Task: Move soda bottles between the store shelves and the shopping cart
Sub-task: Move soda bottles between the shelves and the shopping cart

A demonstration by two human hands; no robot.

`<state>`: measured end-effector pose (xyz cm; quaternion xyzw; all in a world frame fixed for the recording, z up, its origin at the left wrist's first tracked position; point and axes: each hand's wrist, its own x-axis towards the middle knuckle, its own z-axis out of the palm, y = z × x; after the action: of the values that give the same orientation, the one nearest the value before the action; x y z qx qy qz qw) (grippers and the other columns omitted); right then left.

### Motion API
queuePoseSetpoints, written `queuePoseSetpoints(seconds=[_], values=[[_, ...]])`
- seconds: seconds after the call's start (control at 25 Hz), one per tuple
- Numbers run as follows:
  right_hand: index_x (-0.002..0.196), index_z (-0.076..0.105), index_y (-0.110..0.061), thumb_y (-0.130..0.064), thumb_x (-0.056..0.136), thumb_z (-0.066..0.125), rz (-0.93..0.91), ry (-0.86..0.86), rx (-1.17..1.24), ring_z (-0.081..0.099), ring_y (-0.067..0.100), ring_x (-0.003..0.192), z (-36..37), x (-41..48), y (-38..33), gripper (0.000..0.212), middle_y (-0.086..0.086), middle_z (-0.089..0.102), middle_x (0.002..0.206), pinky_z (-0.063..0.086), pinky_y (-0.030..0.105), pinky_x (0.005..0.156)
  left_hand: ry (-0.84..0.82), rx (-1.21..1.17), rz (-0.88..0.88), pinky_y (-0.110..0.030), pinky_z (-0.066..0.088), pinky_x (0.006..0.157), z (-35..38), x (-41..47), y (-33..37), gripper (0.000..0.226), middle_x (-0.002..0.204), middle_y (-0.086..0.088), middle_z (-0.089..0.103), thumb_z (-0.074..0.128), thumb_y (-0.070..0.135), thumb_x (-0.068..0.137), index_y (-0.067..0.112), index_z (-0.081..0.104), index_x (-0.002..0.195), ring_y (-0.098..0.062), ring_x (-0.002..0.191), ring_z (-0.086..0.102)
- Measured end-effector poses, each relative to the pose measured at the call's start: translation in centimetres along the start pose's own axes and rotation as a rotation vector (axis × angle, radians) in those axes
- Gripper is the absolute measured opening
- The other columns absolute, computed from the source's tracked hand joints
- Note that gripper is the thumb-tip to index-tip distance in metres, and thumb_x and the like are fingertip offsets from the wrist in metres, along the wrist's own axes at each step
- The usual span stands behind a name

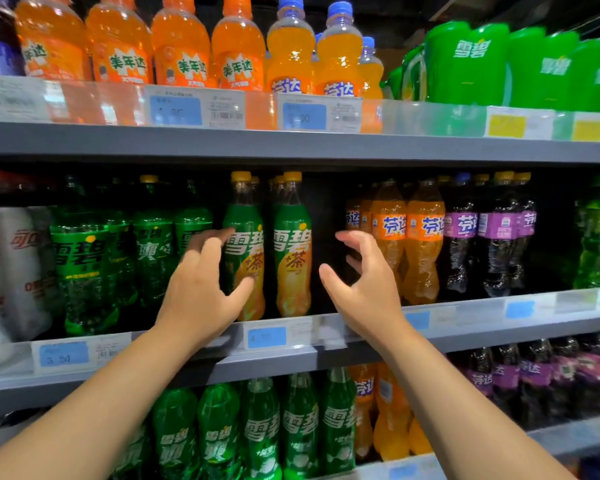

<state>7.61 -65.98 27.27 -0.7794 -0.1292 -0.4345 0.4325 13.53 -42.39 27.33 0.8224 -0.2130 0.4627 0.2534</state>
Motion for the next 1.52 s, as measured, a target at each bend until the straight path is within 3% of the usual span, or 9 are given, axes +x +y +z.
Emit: queuePoseSetpoints(seconds=[0.12, 0.24, 0.44, 0.64, 0.8, 0.96, 1.08, 1.24, 1.52], values=[[0.132, 0.059, -0.027, -0.027, 0.09, 0.072, -0.143, -0.043, -0.066, 0.051, 0.001, 0.13, -5.7, -0.6, 1.6, 0.044, -0.014, 0.058, 0.133, 0.043, 0.016, 0.106, 0.186, -0.018, 0.32, -0.037, 0.044, 0.097, 0.3, 0.1, 2.5, 0.055, 0.118, -0.019, 0.056, 0.065, 0.033, 0.084, 0.002, 0.057, 0.129, -0.035, 0.109, 0.056], [0.127, 0.06, -0.029, -0.026, 0.087, 0.076, -0.187, -0.067, -0.153, 0.054, 0.001, 0.126, -11.5, 0.6, 4.4, 0.043, -0.017, 0.06, 0.128, 0.046, 0.019, 0.103, 0.057, -0.273, 0.449, -0.028, 0.039, 0.109, 2.9, 0.6, 8.3, 0.05, 0.131, -0.006, 0.057, 0.067, 0.029, 0.087, 0.011, 0.058, 0.133, -0.02, 0.124, 0.054], [0.13, 0.052, -0.024, -0.031, 0.08, 0.085, 0.05, -0.105, -0.314, 0.058, 0.011, 0.118, -16.3, 4.6, 9.8, 0.061, -0.006, 0.06, 0.127, 0.052, 0.03, 0.099, -0.211, -0.572, 0.229, -0.021, 0.045, 0.105, 9.4, 3.2, 16.2, 0.061, 0.135, 0.011, 0.053, 0.079, 0.03, 0.086, 0.031, 0.049, 0.139, 0.0, 0.126, 0.051], [0.129, 0.049, -0.031, -0.042, 0.077, 0.087, 0.144, -0.148, -0.289, 0.07, -0.002, 0.078, -16.5, 7.0, 13.9, 0.065, -0.023, 0.067, 0.096, 0.049, 0.008, 0.057, -0.226, -0.634, -0.052, -0.008, 0.041, 0.093, 14.2, 6.0, 17.7, 0.092, 0.139, 0.026, 0.035, 0.09, 0.033, 0.071, 0.073, 0.028, 0.125, 0.008, 0.122, 0.048], [0.13, 0.051, -0.027, -0.055, 0.08, 0.079, 0.113, -0.131, -0.365, 0.065, -0.001, 0.066, -15.9, 7.7, 14.9, 0.063, -0.015, 0.07, 0.078, 0.048, 0.016, 0.059, -0.294, -0.461, -0.359, -0.035, 0.054, 0.089, 16.5, 8.1, 17.3, 0.108, 0.119, 0.022, 0.047, 0.09, 0.051, 0.063, 0.049, 0.018, 0.143, -0.007, 0.102, 0.06], [0.121, 0.057, -0.03, -0.06, 0.076, 0.079, 0.126, -0.18, -0.337, 0.069, 0.004, 0.077, -15.6, 7.3, 15.4, 0.059, -0.017, 0.068, 0.079, 0.058, 0.024, 0.068, -0.394, -0.388, -0.361, -0.015, 0.038, 0.062, 18.0, 8.4, 17.6, 0.082, 0.093, 0.03, 0.049, 0.084, 0.063, 0.064, 0.048, 0.03, 0.123, 0.004, 0.082, 0.056], [0.128, 0.054, -0.03, -0.059, 0.076, 0.079, 0.114, -0.225, -0.378, 0.067, 0.015, 0.095, -15.5, 7.2, 15.6, 0.064, -0.018, 0.063, 0.086, 0.059, 0.033, 0.079, -0.393, -0.417, -0.333, -0.016, 0.04, 0.065, 17.9, 8.1, 17.4, 0.071, 0.095, 0.029, 0.053, 0.084, 0.057, 0.069, 0.048, 0.032, 0.117, 0.004, 0.085, 0.057], [0.118, 0.048, -0.033, -0.059, 0.074, 0.082, 0.113, -0.199, -0.398, 0.063, 0.006, 0.078, -15.3, 7.4, 15.5, 0.062, -0.014, 0.063, 0.077, 0.052, 0.024, 0.06, -0.419, -0.424, -0.336, -0.031, 0.052, 0.084, 16.6, 7.5, 16.7, 0.078, 0.101, 0.026, 0.055, 0.083, 0.062, 0.067, 0.047, 0.034, 0.127, -0.001, 0.093, 0.062], [0.111, 0.042, -0.036, -0.06, 0.07, 0.084, 0.107, -0.158, -0.371, 0.059, 0.0, 0.065, -15.3, 7.0, 15.0, 0.064, -0.012, 0.062, 0.071, 0.036, 0.012, 0.05, -0.356, -0.377, -0.35, -0.025, 0.05, 0.075, 15.8, 6.6, 17.5, 0.088, 0.097, 0.028, 0.049, 0.086, 0.056, 0.067, 0.037, 0.035, 0.137, -0.003, 0.089, 0.059]])
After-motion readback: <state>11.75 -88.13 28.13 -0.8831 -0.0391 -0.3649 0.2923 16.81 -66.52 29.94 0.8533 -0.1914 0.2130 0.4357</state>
